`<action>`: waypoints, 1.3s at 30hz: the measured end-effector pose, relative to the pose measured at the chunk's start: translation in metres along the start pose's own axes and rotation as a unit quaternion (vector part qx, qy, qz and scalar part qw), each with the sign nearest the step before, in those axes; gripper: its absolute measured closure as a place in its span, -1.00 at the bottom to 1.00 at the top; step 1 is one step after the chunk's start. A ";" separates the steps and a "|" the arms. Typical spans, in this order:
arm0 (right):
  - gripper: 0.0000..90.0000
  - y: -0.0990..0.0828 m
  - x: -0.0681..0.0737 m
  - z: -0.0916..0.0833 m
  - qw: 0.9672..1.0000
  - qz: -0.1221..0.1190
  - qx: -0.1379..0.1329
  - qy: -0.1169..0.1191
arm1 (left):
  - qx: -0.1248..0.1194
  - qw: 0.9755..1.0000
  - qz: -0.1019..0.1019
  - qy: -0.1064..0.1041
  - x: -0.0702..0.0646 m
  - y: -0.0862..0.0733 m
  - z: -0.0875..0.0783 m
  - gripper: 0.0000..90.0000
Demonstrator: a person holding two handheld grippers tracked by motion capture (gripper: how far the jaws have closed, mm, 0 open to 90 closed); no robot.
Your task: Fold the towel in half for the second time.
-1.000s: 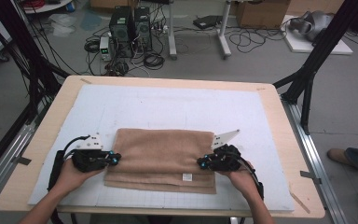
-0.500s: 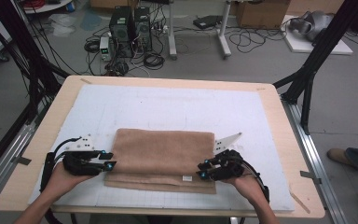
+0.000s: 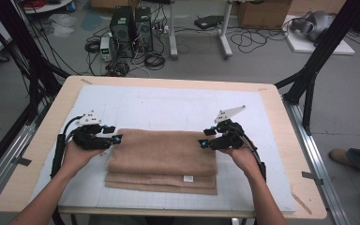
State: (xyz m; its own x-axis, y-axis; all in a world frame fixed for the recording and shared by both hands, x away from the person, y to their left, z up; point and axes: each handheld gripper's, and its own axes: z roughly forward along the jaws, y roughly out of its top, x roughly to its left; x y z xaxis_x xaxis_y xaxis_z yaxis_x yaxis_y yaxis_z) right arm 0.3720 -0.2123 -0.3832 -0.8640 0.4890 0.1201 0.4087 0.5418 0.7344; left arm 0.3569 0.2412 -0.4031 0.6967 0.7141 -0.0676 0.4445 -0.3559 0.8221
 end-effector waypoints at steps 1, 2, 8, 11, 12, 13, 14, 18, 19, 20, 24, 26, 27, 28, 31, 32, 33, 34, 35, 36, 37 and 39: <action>-0.03 -0.001 -0.005 0.002 1.000 0.005 -0.002 -0.006 | 0.000 1.000 -0.007 0.003 0.003 0.000 0.004 0.08; -0.06 -0.002 -0.009 0.004 1.000 0.012 -0.002 -0.006 | 0.004 1.000 -0.016 0.005 0.008 0.000 0.010 0.07; -0.35 -0.015 -0.035 0.022 0.998 0.061 0.025 -0.014 | 0.041 0.998 -0.044 0.019 0.024 -0.009 0.035 -0.11; -0.38 -0.020 -0.039 0.032 0.997 0.062 0.047 -0.018 | 0.056 0.997 -0.054 0.010 0.025 -0.013 0.043 -0.17; -0.38 -0.022 -0.040 0.035 0.996 0.069 0.052 -0.009 | 0.060 0.997 -0.054 0.007 0.025 -0.014 0.044 -0.17; -0.37 -0.023 -0.041 0.038 0.996 0.076 0.056 0.000 | 0.060 0.997 -0.056 0.001 0.026 -0.014 0.044 -0.14; -0.32 -0.025 -0.042 0.041 0.995 0.078 0.064 0.006 | 0.059 0.997 -0.056 -0.004 0.025 -0.014 0.044 -0.07; 0.10 -0.026 -0.037 0.042 0.996 0.067 0.062 0.019 | 0.058 0.997 -0.052 -0.014 0.024 -0.014 0.046 0.17; 0.28 -0.027 -0.036 0.042 0.996 0.066 0.061 0.024 | 0.058 0.997 -0.051 -0.017 0.024 -0.014 0.046 0.22; 0.38 -0.026 -0.036 0.041 0.996 0.064 0.059 0.033 | 0.057 0.997 -0.053 -0.019 0.024 -0.014 0.046 0.28; 0.62 -0.022 -0.034 0.038 0.997 0.040 0.062 0.031 | 0.053 0.998 -0.042 -0.016 0.022 -0.012 0.043 0.63; 0.65 -0.021 -0.035 0.035 0.997 0.040 0.052 0.030 | 0.051 0.998 -0.040 -0.009 0.021 -0.010 0.041 0.71; 0.66 -0.020 -0.036 0.033 0.998 0.041 0.049 0.029 | 0.043 0.998 -0.041 -0.005 0.020 -0.010 0.040 0.74; 0.66 -0.020 -0.037 0.031 0.998 0.041 0.044 0.025 | 0.038 0.998 -0.040 -0.001 0.020 -0.008 0.039 0.75; 0.67 -0.013 -0.038 0.027 0.999 0.037 0.039 0.009 | 0.010 0.999 -0.048 0.015 0.019 -0.002 0.036 0.77; 0.67 -0.011 -0.039 0.025 0.999 0.033 0.036 0.003 | 0.008 0.999 -0.049 0.019 0.020 0.003 0.035 0.77; 0.67 -0.007 -0.041 0.023 0.999 0.031 0.035 -0.006 | 0.005 0.999 -0.042 0.025 0.020 0.009 0.034 0.77; 0.68 -0.003 -0.044 0.021 0.999 0.030 0.033 -0.012 | -0.001 0.999 -0.042 0.032 0.020 0.015 0.034 0.77; 0.68 0.001 -0.047 0.020 0.999 0.032 0.030 -0.018 | -0.010 0.998 -0.040 0.038 0.021 0.020 0.034 0.77; 0.68 0.004 -0.050 0.018 0.999 0.030 0.022 -0.025 | -0.012 0.998 -0.041 0.040 0.023 0.026 0.034 0.77; 0.68 0.008 -0.055 0.016 0.999 0.035 0.021 -0.027 | -0.016 0.998 -0.041 0.041 0.025 0.032 0.035 0.77; 0.68 0.016 -0.062 0.013 0.998 0.036 0.017 -0.039 | -0.019 0.998 -0.038 0.050 0.029 0.044 0.036 0.77</action>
State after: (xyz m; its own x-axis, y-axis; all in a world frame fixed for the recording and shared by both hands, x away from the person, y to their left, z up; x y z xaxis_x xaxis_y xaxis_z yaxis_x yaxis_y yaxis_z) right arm 0.4357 -0.2250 -0.3876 -0.8073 0.5783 0.1180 0.4794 0.5258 0.7027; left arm 0.4167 0.2243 -0.3896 0.6009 0.7958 -0.0747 0.4712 -0.2772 0.8373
